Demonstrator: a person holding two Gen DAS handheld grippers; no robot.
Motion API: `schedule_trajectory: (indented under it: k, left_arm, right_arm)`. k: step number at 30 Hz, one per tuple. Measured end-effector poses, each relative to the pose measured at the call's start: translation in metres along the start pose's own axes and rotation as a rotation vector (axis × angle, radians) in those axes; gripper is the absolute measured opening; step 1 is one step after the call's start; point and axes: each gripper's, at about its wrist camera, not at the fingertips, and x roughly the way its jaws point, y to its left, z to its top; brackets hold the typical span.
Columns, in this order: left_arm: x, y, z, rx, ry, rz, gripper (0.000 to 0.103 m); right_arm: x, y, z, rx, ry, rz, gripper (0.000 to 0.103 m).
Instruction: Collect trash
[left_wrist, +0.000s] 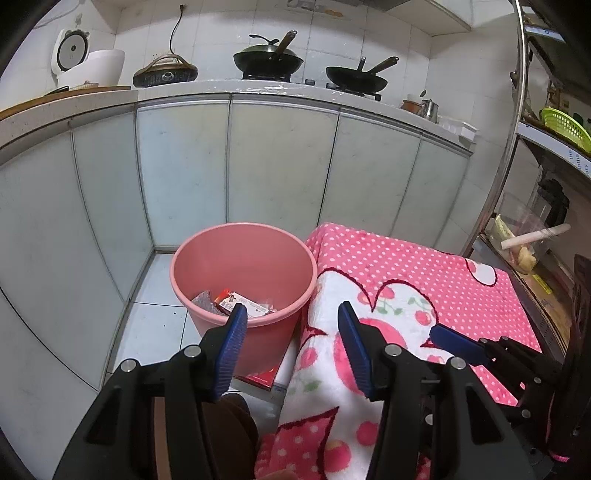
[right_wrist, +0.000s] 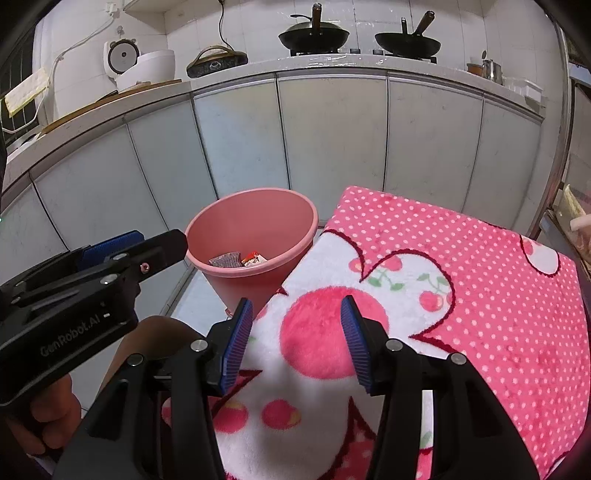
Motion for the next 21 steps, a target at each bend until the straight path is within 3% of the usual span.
schedule_trajectory:
  k: [21]
  left_arm:
    - [-0.011, 0.002, -0.002, 0.001, -0.013, -0.012, 0.05]
  right_arm:
    - [-0.009, 0.01, -0.004, -0.024, -0.006, -0.008, 0.05]
